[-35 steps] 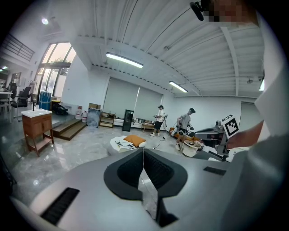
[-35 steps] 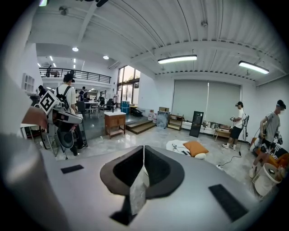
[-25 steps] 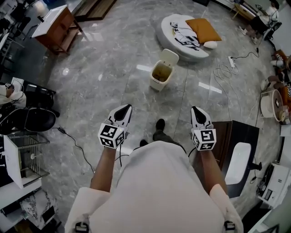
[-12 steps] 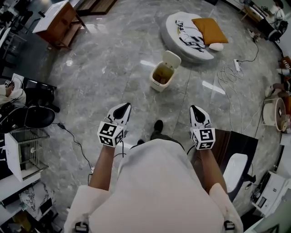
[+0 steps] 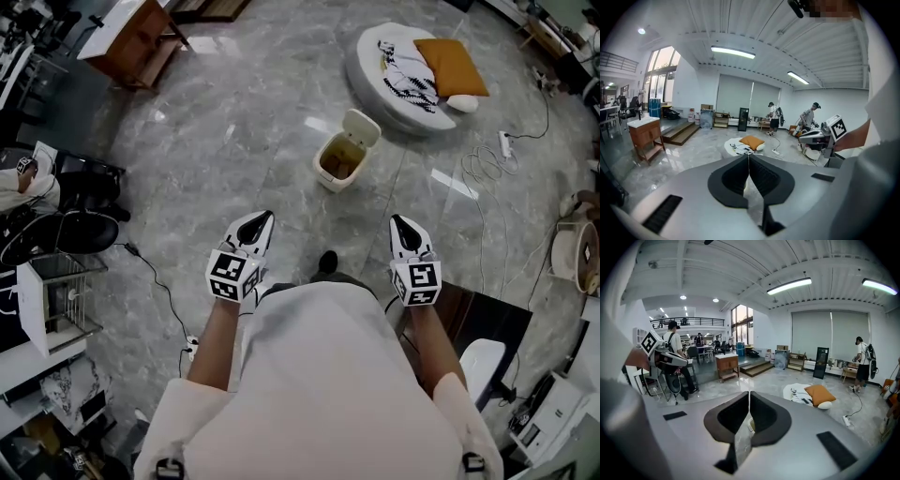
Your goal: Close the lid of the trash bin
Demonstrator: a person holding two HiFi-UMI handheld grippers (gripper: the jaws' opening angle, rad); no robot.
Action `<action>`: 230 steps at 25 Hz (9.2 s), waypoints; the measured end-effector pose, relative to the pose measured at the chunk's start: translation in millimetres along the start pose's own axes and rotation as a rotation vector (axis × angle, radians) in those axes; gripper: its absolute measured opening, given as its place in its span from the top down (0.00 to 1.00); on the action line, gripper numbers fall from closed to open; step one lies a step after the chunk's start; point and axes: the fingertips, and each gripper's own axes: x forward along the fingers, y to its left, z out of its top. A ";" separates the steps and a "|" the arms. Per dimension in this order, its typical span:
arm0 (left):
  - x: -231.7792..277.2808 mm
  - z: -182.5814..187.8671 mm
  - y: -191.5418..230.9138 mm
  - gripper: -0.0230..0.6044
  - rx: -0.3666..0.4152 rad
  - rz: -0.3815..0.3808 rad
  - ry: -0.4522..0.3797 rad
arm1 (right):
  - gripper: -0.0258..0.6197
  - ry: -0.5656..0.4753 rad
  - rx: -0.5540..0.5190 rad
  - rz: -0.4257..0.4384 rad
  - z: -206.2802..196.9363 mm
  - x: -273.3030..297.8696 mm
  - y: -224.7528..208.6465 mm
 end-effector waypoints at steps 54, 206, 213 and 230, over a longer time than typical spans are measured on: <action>185.2 59.0 163.0 0.93 0.060 -0.341 0.110 | 0.91 0.190 0.017 -0.175 65.9 194.7 -32.9; 311.1 -234.6 128.3 0.93 -0.394 -0.133 0.400 | 0.53 0.937 -0.211 0.473 -419.5 428.0 15.7; 306.9 -242.7 132.0 0.93 -0.409 -0.122 0.409 | 0.53 0.925 -0.218 0.411 -423.5 431.6 15.8; 298.6 -230.3 125.3 0.93 -0.353 -0.138 0.398 | 0.54 0.906 -0.208 0.411 -400.8 434.3 19.7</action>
